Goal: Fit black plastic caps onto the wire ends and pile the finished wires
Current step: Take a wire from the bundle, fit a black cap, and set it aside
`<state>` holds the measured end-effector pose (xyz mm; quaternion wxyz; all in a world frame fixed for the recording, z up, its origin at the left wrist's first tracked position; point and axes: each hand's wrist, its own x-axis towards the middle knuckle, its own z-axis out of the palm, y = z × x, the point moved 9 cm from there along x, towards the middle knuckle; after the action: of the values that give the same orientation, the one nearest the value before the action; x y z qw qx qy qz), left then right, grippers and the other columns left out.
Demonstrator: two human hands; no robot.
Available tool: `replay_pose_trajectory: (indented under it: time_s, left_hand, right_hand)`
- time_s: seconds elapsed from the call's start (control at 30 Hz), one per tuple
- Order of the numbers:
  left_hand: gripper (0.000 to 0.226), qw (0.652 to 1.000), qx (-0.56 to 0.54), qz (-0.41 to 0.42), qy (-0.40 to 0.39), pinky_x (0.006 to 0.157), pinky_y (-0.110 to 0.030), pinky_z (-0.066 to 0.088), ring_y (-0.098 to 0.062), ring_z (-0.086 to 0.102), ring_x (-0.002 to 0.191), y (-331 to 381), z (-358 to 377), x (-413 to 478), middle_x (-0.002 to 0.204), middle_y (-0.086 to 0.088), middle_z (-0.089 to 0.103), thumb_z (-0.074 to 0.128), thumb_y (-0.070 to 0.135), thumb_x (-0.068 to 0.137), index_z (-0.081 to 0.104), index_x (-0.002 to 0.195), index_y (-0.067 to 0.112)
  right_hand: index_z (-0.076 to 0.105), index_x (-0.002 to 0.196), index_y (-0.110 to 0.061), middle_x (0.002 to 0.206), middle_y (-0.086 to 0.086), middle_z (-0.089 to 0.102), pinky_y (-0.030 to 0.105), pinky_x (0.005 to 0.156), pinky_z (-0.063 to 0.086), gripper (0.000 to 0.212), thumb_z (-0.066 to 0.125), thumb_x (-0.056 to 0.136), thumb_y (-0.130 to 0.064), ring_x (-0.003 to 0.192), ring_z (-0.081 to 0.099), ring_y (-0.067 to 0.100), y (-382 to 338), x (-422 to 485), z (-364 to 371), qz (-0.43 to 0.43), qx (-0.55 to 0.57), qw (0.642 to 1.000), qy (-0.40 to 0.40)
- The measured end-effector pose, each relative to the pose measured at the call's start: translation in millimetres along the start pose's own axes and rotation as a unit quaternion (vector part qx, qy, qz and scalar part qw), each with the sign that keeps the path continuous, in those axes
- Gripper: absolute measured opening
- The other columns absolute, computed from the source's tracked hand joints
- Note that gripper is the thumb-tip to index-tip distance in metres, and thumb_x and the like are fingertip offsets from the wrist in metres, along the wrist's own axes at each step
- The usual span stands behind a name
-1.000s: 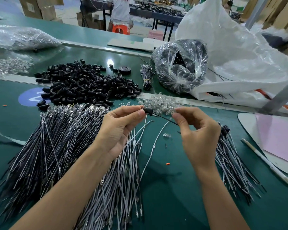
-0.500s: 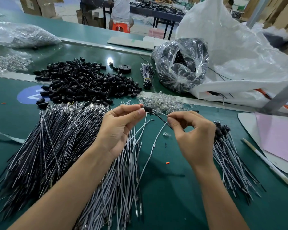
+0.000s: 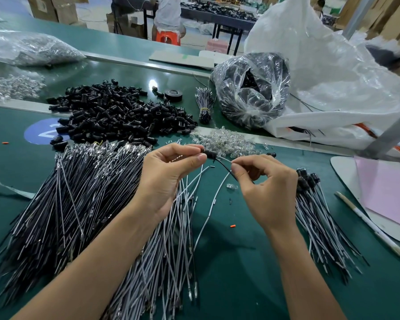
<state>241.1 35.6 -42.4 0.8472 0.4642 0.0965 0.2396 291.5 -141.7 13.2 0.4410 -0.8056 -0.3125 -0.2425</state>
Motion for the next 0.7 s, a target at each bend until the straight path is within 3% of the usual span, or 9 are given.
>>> replay_pose_trajectory:
  time_s: [0.17, 0.5, 0.7]
  left_hand:
    - [0.015, 0.998, 0.055, 0.023, 0.000, 0.075, -0.017, 0.054, -0.010, 0.070, 0.080, 2.1, 3.3, -2.2, 0.079, -0.001, 0.074, 0.077, 0.002, 0.053, 0.072, 0.063, 0.012]
    - [0.041, 0.997, 0.073, 0.009, -0.004, 0.073, -0.018, 0.054, -0.011, 0.070, 0.078, -3.0, 2.7, -2.7, 0.084, -0.003, 0.075, 0.078, -0.004, 0.062, 0.068, 0.099, 0.011]
    - [0.039, 0.994, 0.098, -0.014, -0.050, 0.074, -0.018, 0.054, -0.009, 0.070, 0.078, -8.5, 9.0, -4.0, 0.084, -0.002, 0.075, 0.077, 0.002, 0.058, 0.074, 0.096, 0.011]
  right_hand:
    - [0.075, 0.078, -0.013, 0.070, -0.007, 0.065, 0.007, 0.067, 0.039, 0.006, 0.077, 0.079, -0.008, 0.066, 0.054, 0.001, -3.7, -0.2, 1.2, -0.006, 0.016, 1.000, -0.005]
    - [0.077, 0.083, -0.012, 0.073, -0.003, 0.068, 0.008, 0.068, 0.041, 0.009, 0.080, 0.077, -0.005, 0.064, 0.056, 0.004, -5.1, -0.9, 9.6, -0.008, 0.029, 0.999, -0.035]
    - [0.078, 0.084, -0.013, 0.075, -0.004, 0.072, 0.020, 0.070, 0.050, 0.014, 0.082, 0.073, -0.005, 0.068, 0.064, 0.008, -2.5, -0.5, 12.2, 0.012, 0.042, 0.998, -0.045]
